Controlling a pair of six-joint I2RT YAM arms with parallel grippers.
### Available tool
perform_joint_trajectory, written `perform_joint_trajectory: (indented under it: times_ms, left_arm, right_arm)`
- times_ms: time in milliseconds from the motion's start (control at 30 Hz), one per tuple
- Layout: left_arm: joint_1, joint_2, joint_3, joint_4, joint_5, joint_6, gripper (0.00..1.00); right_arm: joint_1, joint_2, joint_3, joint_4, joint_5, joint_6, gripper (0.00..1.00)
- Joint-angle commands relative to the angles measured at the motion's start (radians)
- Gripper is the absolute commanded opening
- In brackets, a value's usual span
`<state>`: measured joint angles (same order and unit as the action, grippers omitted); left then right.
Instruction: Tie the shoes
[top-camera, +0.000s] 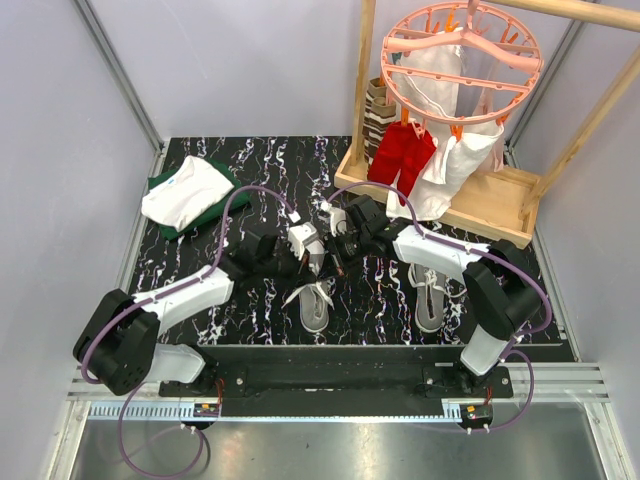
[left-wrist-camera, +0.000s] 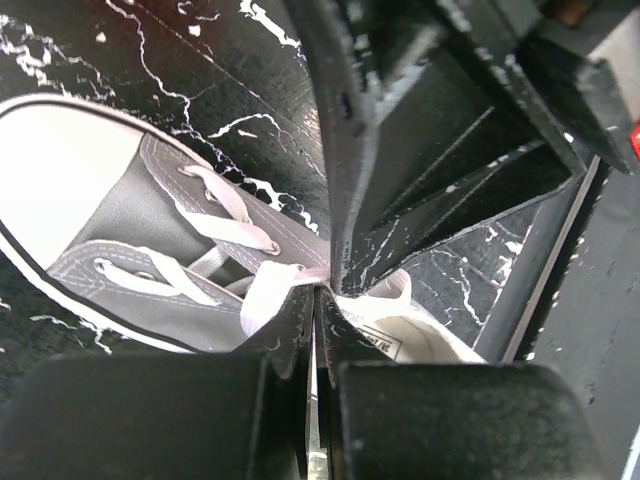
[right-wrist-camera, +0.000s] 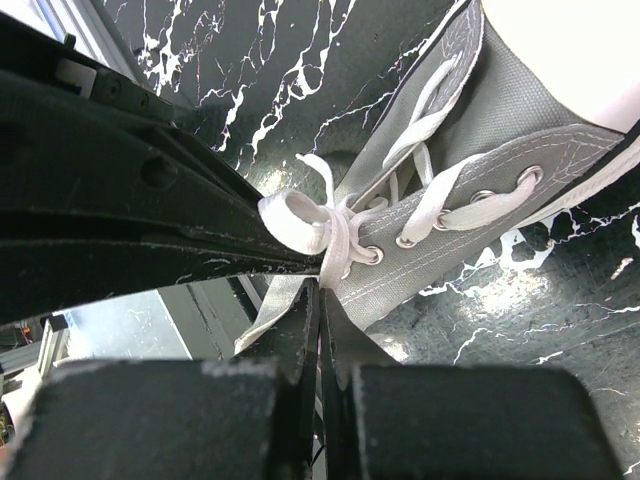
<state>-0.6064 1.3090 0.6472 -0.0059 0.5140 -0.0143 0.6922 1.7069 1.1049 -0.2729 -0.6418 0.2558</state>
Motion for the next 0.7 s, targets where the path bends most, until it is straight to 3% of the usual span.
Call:
perform_joint_trajectory:
  times_ms: [0, 667]
  left_arm:
    - [0.011, -0.020, -0.020, 0.101, -0.012, -0.098, 0.00]
    - [0.086, 0.012, -0.077, 0.254, 0.149, -0.386, 0.00]
  right_arm:
    - [0.003, -0.038, 0.003, 0.040, -0.024, 0.008, 0.00]
    - [0.004, -0.023, 0.003, 0.060, -0.021, 0.039, 0.00]
